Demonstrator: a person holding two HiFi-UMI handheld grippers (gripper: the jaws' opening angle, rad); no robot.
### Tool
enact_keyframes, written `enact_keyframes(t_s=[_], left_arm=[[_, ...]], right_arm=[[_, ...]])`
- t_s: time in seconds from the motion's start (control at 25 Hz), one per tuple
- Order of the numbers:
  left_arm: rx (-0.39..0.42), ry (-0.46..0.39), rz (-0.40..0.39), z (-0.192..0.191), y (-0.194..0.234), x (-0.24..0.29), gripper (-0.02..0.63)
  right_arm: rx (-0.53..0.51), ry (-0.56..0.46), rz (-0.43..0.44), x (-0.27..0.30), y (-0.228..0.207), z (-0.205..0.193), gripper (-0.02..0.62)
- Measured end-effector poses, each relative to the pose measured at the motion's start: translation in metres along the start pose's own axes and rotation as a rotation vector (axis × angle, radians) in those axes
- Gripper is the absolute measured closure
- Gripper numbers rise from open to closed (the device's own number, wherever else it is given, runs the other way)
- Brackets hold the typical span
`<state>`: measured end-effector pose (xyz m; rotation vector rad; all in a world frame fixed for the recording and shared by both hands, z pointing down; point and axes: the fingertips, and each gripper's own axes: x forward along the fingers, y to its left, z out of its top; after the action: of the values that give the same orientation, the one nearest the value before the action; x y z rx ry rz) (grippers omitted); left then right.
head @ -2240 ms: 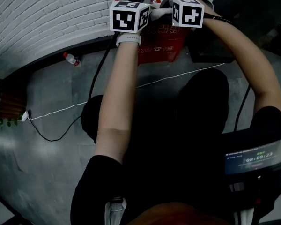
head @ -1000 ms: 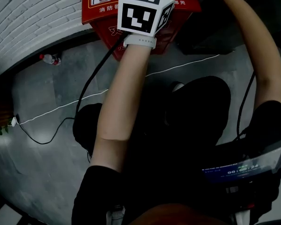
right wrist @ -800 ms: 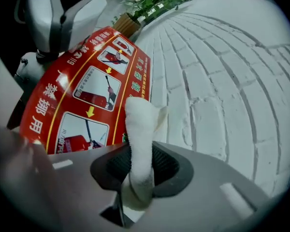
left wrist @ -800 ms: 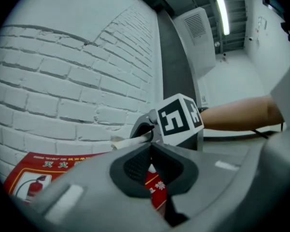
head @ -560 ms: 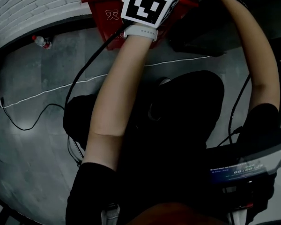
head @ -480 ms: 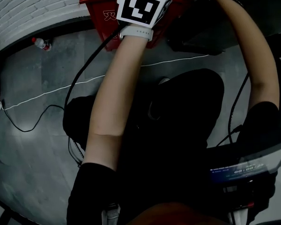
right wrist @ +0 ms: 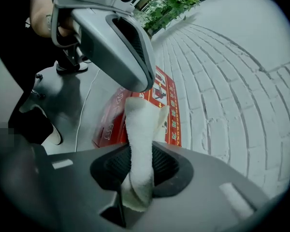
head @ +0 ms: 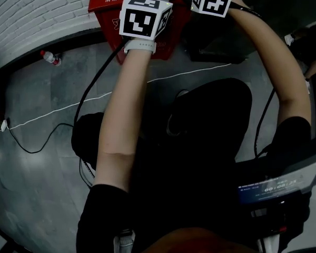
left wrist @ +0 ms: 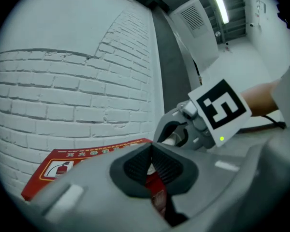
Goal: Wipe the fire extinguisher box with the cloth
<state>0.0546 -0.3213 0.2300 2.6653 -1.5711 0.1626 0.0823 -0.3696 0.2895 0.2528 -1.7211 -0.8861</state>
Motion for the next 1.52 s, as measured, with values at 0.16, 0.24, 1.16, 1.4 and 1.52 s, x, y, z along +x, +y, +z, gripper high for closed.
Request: enact_keyframes(t_s=[0.16,0.24,1.16,1.4,1.52], left_arm=[[-0.014,0.012,0.021,-0.007,0.002,-0.002,0.603],[-0.026,0.011,0.023,-0.009,0.0,-0.003,0.603],[0.04,-0.122,0.043,0.015,-0.011,-0.064,0.603],[0.008,-0.202,-0.001,0.029,-0.004,-0.106,0.603],[-0.004,-0.236,-0.015,0.031,-0.004,-0.128,0.603]], right_arm=[[0.011,0.008,0.008,-0.009,0.008,0.004,0.494],[-0.001,0.019,-0.001,-0.014,0.011,0.006,0.494],[0.123,-0.22,-0.064,-0.077,0.075,0.048,0.489],[0.434,-0.547,-0.202,-0.13,0.048,0.086,0.485],[0.622,-0.727,-0.224,-0.149,0.043,0.099,0.485]])
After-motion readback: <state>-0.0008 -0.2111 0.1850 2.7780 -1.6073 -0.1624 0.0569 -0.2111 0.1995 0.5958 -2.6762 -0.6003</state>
